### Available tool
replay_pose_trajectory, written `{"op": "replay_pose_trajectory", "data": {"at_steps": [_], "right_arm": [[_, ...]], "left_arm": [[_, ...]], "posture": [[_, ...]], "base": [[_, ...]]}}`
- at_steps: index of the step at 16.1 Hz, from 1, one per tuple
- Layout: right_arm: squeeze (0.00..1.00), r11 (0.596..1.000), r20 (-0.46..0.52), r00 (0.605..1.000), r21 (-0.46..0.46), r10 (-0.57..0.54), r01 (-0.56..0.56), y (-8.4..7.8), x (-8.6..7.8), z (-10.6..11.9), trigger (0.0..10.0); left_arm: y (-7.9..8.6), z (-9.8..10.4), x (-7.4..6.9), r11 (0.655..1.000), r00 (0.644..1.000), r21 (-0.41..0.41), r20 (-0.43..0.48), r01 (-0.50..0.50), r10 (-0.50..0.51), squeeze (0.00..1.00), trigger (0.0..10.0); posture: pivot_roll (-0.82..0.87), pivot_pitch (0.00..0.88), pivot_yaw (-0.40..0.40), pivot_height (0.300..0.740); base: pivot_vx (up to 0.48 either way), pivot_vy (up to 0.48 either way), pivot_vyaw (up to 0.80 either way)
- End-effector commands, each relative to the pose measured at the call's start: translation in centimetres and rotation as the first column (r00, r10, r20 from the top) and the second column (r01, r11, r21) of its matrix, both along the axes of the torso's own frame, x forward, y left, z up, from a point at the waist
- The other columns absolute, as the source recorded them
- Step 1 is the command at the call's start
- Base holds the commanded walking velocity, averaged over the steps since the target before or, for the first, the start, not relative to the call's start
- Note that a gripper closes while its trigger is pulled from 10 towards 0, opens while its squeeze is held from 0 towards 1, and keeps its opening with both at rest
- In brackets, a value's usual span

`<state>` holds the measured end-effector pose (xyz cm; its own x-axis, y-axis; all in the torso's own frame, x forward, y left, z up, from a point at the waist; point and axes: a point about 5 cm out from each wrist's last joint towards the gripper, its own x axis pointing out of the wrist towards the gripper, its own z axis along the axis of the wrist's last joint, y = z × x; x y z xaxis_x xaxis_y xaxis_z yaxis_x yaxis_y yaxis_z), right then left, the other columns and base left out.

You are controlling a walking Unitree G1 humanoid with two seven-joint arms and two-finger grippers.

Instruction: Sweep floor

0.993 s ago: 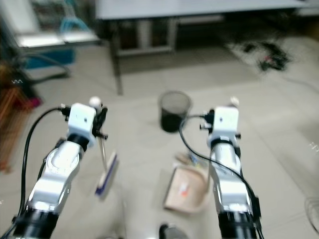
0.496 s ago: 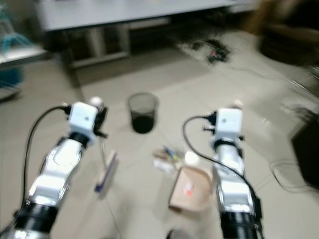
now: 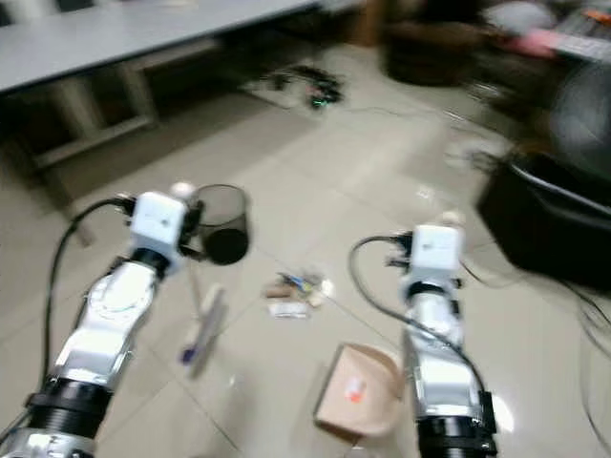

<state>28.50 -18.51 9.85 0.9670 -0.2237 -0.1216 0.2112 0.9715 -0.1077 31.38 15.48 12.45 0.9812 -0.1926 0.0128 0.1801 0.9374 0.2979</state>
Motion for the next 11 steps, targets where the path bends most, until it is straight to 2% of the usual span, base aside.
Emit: {"op": "replay_pose_trajectory", "data": {"at_steps": [1,2,5,8,11], "right_arm": [[0.0,1.0,0.045,0.999,0.001,-0.019,0.019,-0.5,0.1,1.1,10.0],[0.0,1.0,0.046,0.999,0.0,-0.021,0.021,-0.6,0.0,1.1,10.0],[0.0,0.999,0.074,0.997,-0.034,-0.03,0.033,-0.4,-0.6,2.3,10.0],[0.0,0.997,0.084,0.996,-0.062,-0.035,0.04,-1.0,-1.6,3.3,10.0],[0.0,0.998,0.089,0.994,0.011,-0.069,0.068,-1.8,-1.8,2.5,10.0]], "left_arm": [[-0.6,1.0,0.3,1.0,0.999,0.0,0.051,0.02,-0.02,0.0,10.0],[-0.6,0.8,0.3,1.0,0.999,-0.001,0.046,0.022,-0.022,0.0,10.0],[-0.4,-0.1,0.4,0.999,0.999,-0.013,0.013,0.033,-0.033,0.0,10.0],[-0.5,0.0,0.6,0.999,0.999,-0.028,0.022,0.032,-0.032,0.0,10.0],[0.6,0.8,0.4,0.998,0.998,-0.061,0.049,-0.027,0.03,0.0,10.0]], "posture": [[-0.04,0.0,0.065,0.74],[-0.06,0.0,0.079,0.74],[-0.15,0.0,0.122,0.74],[-0.18,0.007,0.085,0.74],[-0.07,0.002,0.043,0.74]], "base": [[0.0,0.409,-0.72],[0.0,0.409,-0.69],[0.0,0.409,0.0],[0.0,0.406,0.0],[0.0,0.101,0.0]]}}
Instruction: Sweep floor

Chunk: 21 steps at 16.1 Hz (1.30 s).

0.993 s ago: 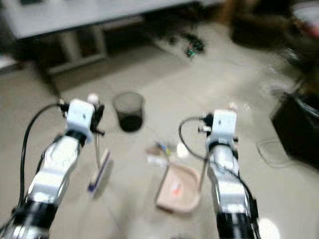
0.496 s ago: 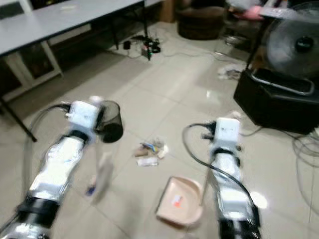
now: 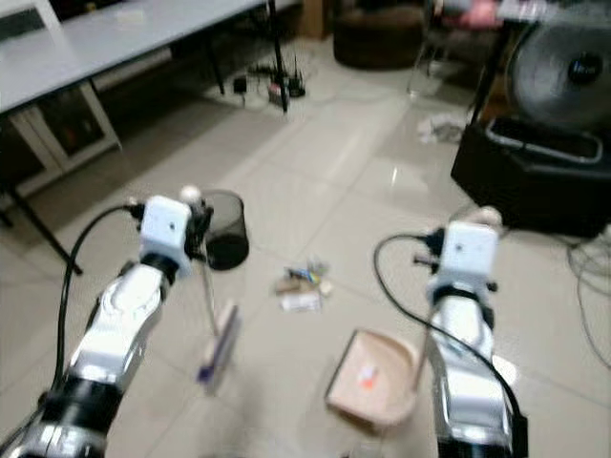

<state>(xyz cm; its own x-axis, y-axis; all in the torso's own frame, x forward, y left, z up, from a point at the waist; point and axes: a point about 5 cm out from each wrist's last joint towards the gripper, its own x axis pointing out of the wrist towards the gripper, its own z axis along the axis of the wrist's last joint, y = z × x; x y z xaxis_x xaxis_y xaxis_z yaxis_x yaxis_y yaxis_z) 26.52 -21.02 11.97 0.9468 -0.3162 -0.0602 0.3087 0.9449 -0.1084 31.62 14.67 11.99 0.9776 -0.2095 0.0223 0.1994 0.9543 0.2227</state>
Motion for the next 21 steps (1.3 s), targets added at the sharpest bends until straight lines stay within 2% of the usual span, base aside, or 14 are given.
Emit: {"op": "replay_pose_trajectory", "data": {"at_steps": [1,3,5,9,11,15,17,18,20,21], "right_arm": [[0.0,0.999,0.031,0.999,0.05,0.014,-0.015,0.7,0.4,-0.1,10.0],[0.0,0.999,0.032,0.999,0.046,0.011,-0.013,0.9,1.2,-0.4,10.0],[0.0,1.0,0.01,1.0,-0.005,0.02,-0.02,1.0,2.2,-0.6,10.0],[0.0,0.998,0.041,0.998,-0.043,0.053,-0.051,1.0,3.2,0.6,10.0],[0.0,0.999,0.045,0.998,-0.007,0.043,-0.042,1.0,3.6,0.7,10.0],[0.0,0.999,0.054,0.997,-0.004,0.053,-0.053,1.3,3.7,0.6,10.0],[0.0,0.998,0.049,0.999,0.05,0.023,-0.026,1.2,3.5,0.3,10.0],[0.0,1.0,0.042,0.999,0.017,0.019,-0.02,1.1,3.6,0.1,10.0],[0.0,1.0,0.042,0.999,0.014,0.021,-0.022,1.2,3.5,0.0,10.0],[0.0,0.998,0.049,0.999,0.067,0.01,-0.013,1.3,3.4,-0.2,10.0]], "left_arm": [[1.9,1.3,0.0,0.998,0.996,0.015,0.056,-0.064,0.063,0.0,10.0],[2.2,1.1,-0.1,0.998,0.997,0.021,0.045,-0.066,0.065,0.0,10.0],[1.2,1.3,-0.3,0.999,0.998,0.007,0.052,-0.036,0.036,0.0,10.0],[0.8,1.7,0.3,0.999,0.996,0.0,0.069,-0.053,0.053,0.0,10.0],[0.5,1.7,0.4,0.999,0.997,-0.008,0.063,-0.044,0.044,0.0,10.0],[0.1,1.6,0.5,0.999,0.998,-0.014,0.052,-0.031,0.032,0.0,10.0],[0.2,1.6,0.4,0.999,0.998,-0.013,0.051,-0.043,0.043,0.0,10.0],[0.2,1.6,0.3,0.999,0.998,-0.011,0.049,-0.044,0.045,0.0,10.0],[0.2,1.5,0.3,0.999,0.998,-0.009,0.048,-0.044,0.044,0.0,10.0],[0.2,1.5,0.2,0.999,0.998,-0.007,0.048,-0.044,0.044,0.0,10.0]], "posture": [[-0.06,0.006,0.045,0.74],[-0.05,0.007,0.061,0.74],[-0.03,0.004,0.048,0.74],[-0.04,0.0,0.044,0.74],[-0.04,0.0,0.046,0.74],[-0.04,0.002,0.047,0.74],[-0.04,0.006,0.048,0.74],[-0.04,0.007,0.05,0.74],[-0.04,0.005,0.05,0.74],[-0.04,0.004,0.049,0.74]], "base": [[0.0,0.0,0.0],[0.0,0.27,0.0],[0.0,0.0,0.0],[0.0,0.0,0.0],[0.0,0.0,0.0],[0.0,0.0,-0.8],[0.12,0.0,0.0],[0.0,0.0,0.0],[0.242,0.0,0.0],[0.24,0.0,0.0]]}}
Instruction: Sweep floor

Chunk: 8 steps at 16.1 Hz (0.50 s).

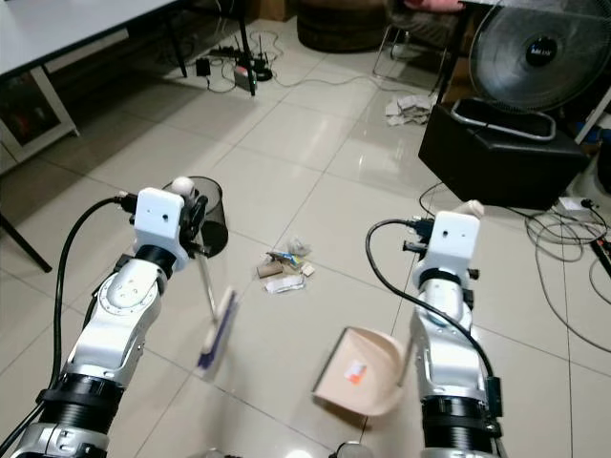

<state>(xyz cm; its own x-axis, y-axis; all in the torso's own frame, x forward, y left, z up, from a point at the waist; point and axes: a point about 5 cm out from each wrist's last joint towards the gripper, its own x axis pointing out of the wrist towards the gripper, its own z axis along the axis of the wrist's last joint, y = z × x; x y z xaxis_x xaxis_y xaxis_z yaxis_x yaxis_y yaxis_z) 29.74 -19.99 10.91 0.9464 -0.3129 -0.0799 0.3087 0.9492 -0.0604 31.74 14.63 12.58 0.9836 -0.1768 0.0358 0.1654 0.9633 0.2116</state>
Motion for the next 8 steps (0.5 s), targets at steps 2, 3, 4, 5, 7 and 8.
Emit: {"op": "replay_pose_trajectory", "data": {"at_steps": [2,3,4,5,7,8], "right_arm": [[0.0,1.0,0.055,0.998,0.017,0.016,-0.017,0.27,0.08,0.79,10.0],[0.0,1.0,0.056,0.998,0.012,0.018,-0.018,0.29,0.05,0.78,10.0],[0.0,1.0,0.058,0.998,0.01,0.019,-0.019,0.31,0.03,0.79,10.0],[0.0,1.0,0.067,0.997,0.009,0.026,-0.027,0.38,0.04,0.91,10.0],[0.0,0.999,0.082,0.996,0.006,0.044,-0.045,0.52,-0.02,1.13,10.0],[0.0,0.999,0.08,0.996,0.017,0.044,-0.046,0.57,-0.05,1.08,10.0]], "left_arm": [[0.33,0.77,-0.02,1.0,0.999,0.007,0.035,-0.013,0.012,0.0,10.0],[0.35,0.72,-0.04,1.0,0.999,0.006,0.033,-0.012,0.011,0.0,10.0],[0.36,0.67,-0.05,1.0,0.999,0.006,0.032,-0.01,0.01,0.0,10.0],[0.31,0.68,-0.05,1.0,0.999,0.005,0.032,-0.007,0.007,0.0,10.0],[0.22,0.7,-0.03,1.0,0.999,0.001,0.033,-0.001,0.001,0.0,10.0],[0.18,0.72,-0.03,1.0,0.999,-0.002,0.034,0.002,-0.002,0.0,10.0]], "posture": [[-0.04,0.002,0.051,0.74],[-0.04,0.0,0.053,0.74],[-0.05,0.0,0.055,0.74],[-0.05,0.0,0.057,0.74],[-0.05,0.0,0.059,0.74],[-0.05,0.0,0.058,0.74]], "base": [[0.242,0.0,0.0],[0.24,0.0,0.0],[0.244,0.0,0.0],[0.247,0.0,0.0],[0.272,0.0,0.0],[0.296,0.0,0.0]]}}
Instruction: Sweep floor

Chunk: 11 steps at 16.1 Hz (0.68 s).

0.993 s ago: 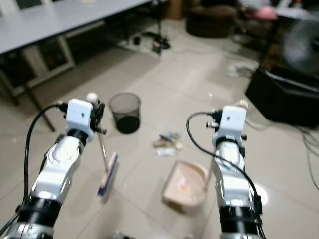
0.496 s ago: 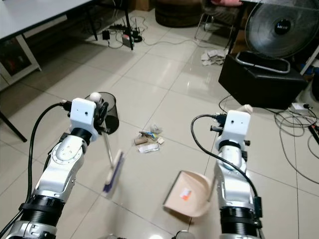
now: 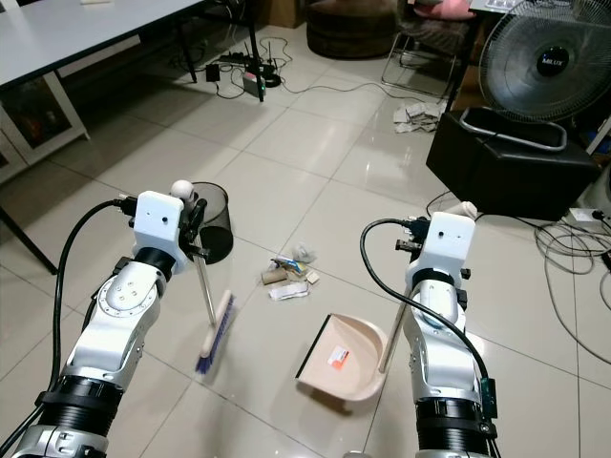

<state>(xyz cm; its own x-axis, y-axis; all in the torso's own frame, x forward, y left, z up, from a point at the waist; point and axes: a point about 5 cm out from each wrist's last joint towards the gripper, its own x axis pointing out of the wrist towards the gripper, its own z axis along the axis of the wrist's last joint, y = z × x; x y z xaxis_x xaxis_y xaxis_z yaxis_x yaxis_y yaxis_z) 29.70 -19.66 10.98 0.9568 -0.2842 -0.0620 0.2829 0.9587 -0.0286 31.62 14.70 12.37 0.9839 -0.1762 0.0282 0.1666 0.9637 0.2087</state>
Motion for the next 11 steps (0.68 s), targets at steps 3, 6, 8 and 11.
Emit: {"op": "replay_pose_trajectory", "data": {"at_steps": [3,6,8,11], "right_arm": [[0.0,0.997,0.057,0.996,-0.041,0.064,-0.062,0.7,0.3,1.2,10.0],[0.0,0.995,0.053,0.995,-0.045,0.087,-0.085,0.9,0.5,1.1,10.0],[0.0,0.994,0.051,0.994,-0.05,0.099,-0.096,1.0,0.7,1.2,10.0],[0.0,0.994,0.048,0.994,-0.05,0.099,-0.097,1.0,0.7,1.1,10.0]], "left_arm": [[0.3,1.0,0.1,1.0,0.999,-0.008,0.044,-0.005,0.005,0.0,10.0],[0.8,1.1,0.0,0.999,0.998,-0.011,0.05,-0.032,0.033,0.0,10.0],[1.0,1.1,0.0,0.999,0.998,-0.011,0.052,-0.039,0.04,0.0,10.0],[1.1,1.3,0.1,0.999,0.997,-0.008,0.056,-0.044,0.044,0.0,10.0]], "posture": [[-0.04,0.0,0.05,0.74],[-0.03,0.0,0.035,0.74],[-0.03,0.001,0.037,0.74],[-0.03,0.001,0.044,0.74]], "base": [[0.326,0.0,-0.47],[0.345,0.0,0.0],[0.354,0.0,0.0],[0.354,0.0,0.0]]}}
